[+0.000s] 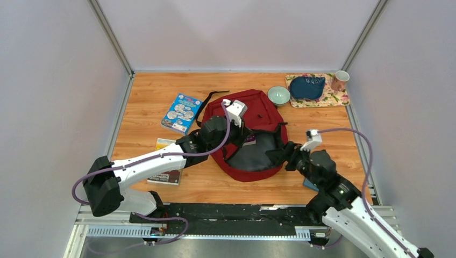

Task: Pack the student bag
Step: Pick up the book from the center of the board.

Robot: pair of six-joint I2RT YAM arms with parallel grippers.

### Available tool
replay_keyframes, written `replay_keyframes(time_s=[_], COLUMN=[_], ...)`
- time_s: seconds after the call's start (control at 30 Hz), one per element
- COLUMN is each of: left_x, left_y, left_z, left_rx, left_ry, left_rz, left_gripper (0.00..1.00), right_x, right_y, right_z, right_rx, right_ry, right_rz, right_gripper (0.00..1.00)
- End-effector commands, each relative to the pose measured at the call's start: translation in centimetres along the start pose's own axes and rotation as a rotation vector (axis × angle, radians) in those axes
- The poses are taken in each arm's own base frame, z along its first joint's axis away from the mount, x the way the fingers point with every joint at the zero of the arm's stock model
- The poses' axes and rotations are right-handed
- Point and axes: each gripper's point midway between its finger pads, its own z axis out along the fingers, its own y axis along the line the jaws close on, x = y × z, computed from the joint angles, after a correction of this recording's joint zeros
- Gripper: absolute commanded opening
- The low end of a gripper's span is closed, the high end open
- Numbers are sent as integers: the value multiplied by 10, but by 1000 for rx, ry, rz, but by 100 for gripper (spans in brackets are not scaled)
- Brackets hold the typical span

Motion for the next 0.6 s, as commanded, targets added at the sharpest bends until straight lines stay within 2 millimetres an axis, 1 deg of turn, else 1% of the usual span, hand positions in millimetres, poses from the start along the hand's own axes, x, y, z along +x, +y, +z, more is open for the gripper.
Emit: replay_keyframes(time_s=[0.0, 0.03, 0.07, 0.1, 0.13, 0.17, 0.2, 0.23, 0.27, 0.3, 0.33, 0.37, 0.4, 0.43, 0.47, 0.5, 0.53, 0.57], left_x=[0, 4, 11, 16, 17, 18, 26, 18, 18, 24, 13, 17, 20, 15, 24, 32, 27, 39], left_y=[-21, -22, -32, -34, -35, -34, -29, -28, -24, -17, -7, 4, 16, 39, 55, 69, 92, 110], left_z=[-8, -8, -12, -14, -19, -22, -25, -34, -38, -42, -51, -56, -60, -70, -78, -84, -96, -106], left_rx=[118, 131, 191, 206, 217, 217, 205, 201, 186, 165, 109, 59, 3, -114, -184, -241, -329, -393], left_ry=[10, 24, 60, 79, 82, 81, 88, 57, 46, 50, 2, 8, 4, -26, 0, 12, -18, 19], left_rz=[-51, -49, -43, -39, -39, -34, -33, -27, -23, -18, -15, -12, -10, -15, -10, -7, -34, -45], left_gripper=[16, 24, 32, 44, 50, 60, 63, 67, 71, 72, 74, 75, 77, 79, 81, 82, 83, 84], right_x=[-39, -48, -59, -64, -69, -78, -81, -82, -86, -89, -86, -83, -87, -82, -76, -78, -71, -64], right_y=[-23, -22, -23, -24, -24, -21, -18, -17, -10, -4, -1, 9, 20, 23, 32, 43, 46, 57], right_z=[-38, -48, -55, -60, -63, -68, -70, -67, -68, -66, -59, -55, -52, -42, -37, -33, -21, -17], right_rx=[119, 112, 128, 136, 141, 143, 141, 151, 137, 120, 121, 83, 44, 42, 4, -36, -43, -94], right_ry=[-214, -263, -314, -335, -353, -379, -385, -368, -362, -358, -326, -292, -291, -249, -208, -200, -154, -106], right_rz=[16, 36, 46, 50, 48, 53, 50, 39, 34, 32, 20, 7, 7, -1, -1, -2, -6, -5], right_gripper=[85, 85, 86, 86, 87, 87, 87, 87, 88, 88, 88, 88, 88, 88, 88, 88, 87, 87])
